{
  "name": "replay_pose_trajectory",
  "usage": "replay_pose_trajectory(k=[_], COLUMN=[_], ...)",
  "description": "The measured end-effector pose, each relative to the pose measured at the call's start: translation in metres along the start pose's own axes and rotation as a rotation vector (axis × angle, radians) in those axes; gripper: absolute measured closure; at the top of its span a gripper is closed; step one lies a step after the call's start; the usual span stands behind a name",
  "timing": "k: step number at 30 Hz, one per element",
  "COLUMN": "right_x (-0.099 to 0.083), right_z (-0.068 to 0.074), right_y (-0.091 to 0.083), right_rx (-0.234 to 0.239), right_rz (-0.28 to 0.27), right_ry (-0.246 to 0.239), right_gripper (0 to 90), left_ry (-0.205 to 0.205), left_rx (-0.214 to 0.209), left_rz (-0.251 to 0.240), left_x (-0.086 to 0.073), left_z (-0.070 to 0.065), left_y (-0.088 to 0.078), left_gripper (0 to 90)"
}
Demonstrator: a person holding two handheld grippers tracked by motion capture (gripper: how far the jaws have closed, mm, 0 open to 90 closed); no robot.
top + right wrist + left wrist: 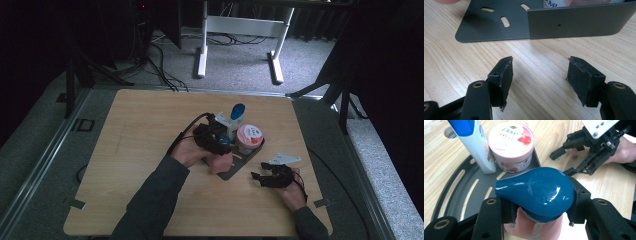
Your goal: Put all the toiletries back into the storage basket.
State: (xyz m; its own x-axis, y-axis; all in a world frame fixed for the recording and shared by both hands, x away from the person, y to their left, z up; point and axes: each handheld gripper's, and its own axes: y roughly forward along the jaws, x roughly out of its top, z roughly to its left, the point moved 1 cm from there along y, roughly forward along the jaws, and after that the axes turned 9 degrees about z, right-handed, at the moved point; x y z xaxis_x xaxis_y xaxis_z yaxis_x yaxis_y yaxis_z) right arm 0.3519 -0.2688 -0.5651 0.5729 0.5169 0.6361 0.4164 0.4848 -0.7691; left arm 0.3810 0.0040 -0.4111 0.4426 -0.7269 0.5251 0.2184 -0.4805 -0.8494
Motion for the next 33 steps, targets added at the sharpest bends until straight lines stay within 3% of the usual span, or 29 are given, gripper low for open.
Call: replay_pose_trajectory(k=[5, 19, 33], right_x=[0.0, 0.0, 0.0], right_z=[0.0, 0.0, 0.0], right_y=[0.0, 0.0, 0.0], right_rx=[0.0, -0.002, -0.001], right_rz=[-0.001, -0.002, -0.002], right_ry=[0.001, -0.002, -0.002], right_gripper=[37.0, 36.9, 36.9], left_ry=[0.001, -0.065, -0.114], left_rx=[0.007, 0.041, 0.077], left_rz=[0.001, -0.023, -0.034], left_x=[0.003, 0.005, 0.008], left_z=[0.003, 0.025, 0.037], left_y=[-0.002, 0.0, 0.01], left_gripper=[51.4, 51.8, 52.2])
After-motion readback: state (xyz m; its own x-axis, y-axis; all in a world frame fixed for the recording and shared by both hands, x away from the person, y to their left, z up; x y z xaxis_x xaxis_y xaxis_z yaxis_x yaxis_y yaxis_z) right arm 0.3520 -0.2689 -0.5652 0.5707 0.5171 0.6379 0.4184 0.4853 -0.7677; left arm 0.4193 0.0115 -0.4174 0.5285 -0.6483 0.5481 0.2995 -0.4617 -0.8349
